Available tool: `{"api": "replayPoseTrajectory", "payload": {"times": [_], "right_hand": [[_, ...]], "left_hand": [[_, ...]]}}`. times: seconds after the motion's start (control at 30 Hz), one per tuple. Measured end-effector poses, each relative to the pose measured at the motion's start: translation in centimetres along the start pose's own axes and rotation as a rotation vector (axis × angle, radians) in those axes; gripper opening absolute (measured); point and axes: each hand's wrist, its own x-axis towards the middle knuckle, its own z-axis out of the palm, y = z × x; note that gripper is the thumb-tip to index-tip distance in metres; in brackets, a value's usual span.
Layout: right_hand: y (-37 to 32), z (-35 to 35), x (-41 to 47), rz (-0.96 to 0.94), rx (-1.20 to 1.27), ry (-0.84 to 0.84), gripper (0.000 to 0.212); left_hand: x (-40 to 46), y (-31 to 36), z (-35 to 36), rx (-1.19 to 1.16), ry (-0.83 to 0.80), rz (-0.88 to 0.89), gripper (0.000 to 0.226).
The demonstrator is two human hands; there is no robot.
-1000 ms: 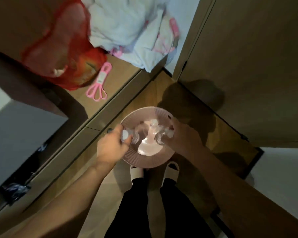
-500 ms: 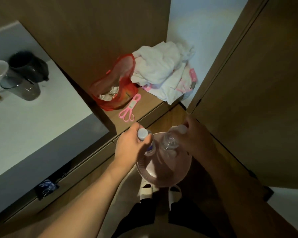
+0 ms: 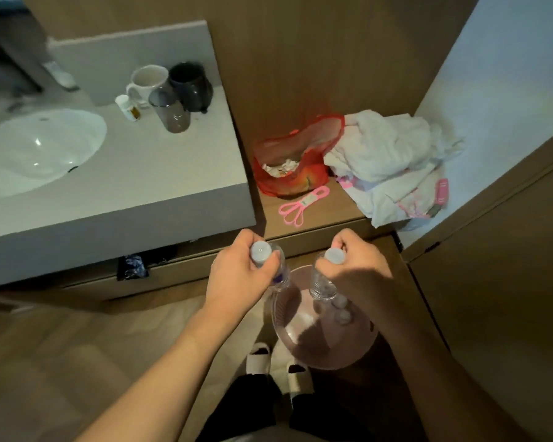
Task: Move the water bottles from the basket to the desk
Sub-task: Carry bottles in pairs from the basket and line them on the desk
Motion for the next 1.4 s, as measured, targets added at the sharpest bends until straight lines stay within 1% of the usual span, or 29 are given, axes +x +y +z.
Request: {"api": "replayPoseTrajectory", "payload": {"times": [0.07,0.2,0.3,0.43,0.5,0.57,0.63,0.7,0.77,1.0,1.13,1.2,1.3,1.4], "right_hand": [[-2.0,0.9,0.2,-0.07,-0.039,-0.11,0.028],[-7.3,4.5,-1.0,-0.252,-0.056,-0.2,0.023],[-12.7,8.0,-1.9,-0.404,-0.088,-0.264,0.018],[-20.7,14.2,-4.2,-0.58,-0.165,-0.409,0.013],[-24.5,17.6,-6.1,-0.661,-0.181,-0.458,0.013],[-28.4,21.1,-8.5,-0.718,-0.192,-0.505,0.014],[-32.1,24.5,-11.0,-0.774,-0.195,-0.547,0.016],[-35.8,27.9,-13.5,-0.844,-0.193,-0.575,0.018],[-39.2,31.1,-16.2,-0.895,-0.192,-0.615,0.02],[-49.7,40.8,-24.2,-1.033,-0.182,-0.747,0.018],[-54.8,46.2,-26.9,-1.085,-0.162,-0.778,0.018],[-57.4,49.4,-27.8,-1.097,-0.11,-0.771,0.015],[-61.5,54.0,-29.4,-1.138,-0.075,-0.797,0.015],[-66.0,57.7,-30.8,-1.178,-0.069,-0.839,0.018]], "left_hand": [[-1.3,-1.1,-1.9,-0.017,0.05,-0.059,0.024],[-4.4,-4.5,-6.7,-0.05,0.18,-0.186,0.024],[-6.8,-7.9,-10.8,-0.086,0.297,-0.272,0.022],[-10.8,-13.3,-17.0,-0.172,0.476,-0.412,0.023],[-12.8,-16.2,-20.3,-0.177,0.52,-0.466,0.025],[-15.2,-19.2,-23.9,-0.184,0.577,-0.485,0.026],[-17.7,-22.1,-27.5,-0.173,0.672,-0.48,0.025],[-20.3,-24.9,-30.7,-0.167,0.74,-0.53,0.024],[-22.9,-27.5,-33.5,-0.163,0.804,-0.592,0.024],[-29.3,-35.5,-42.9,-0.082,1.03,-0.718,0.021],[-31.2,-40.2,-47.2,-0.061,1.144,-0.762,0.02],[-31.8,-43.0,-49.4,-0.036,1.197,-0.797,0.021],[-32.4,-46.5,-52.8,-0.046,1.246,-0.837,0.023],[-32.6,-49.5,-56.9,-0.046,1.26,-0.897,0.023]]}}
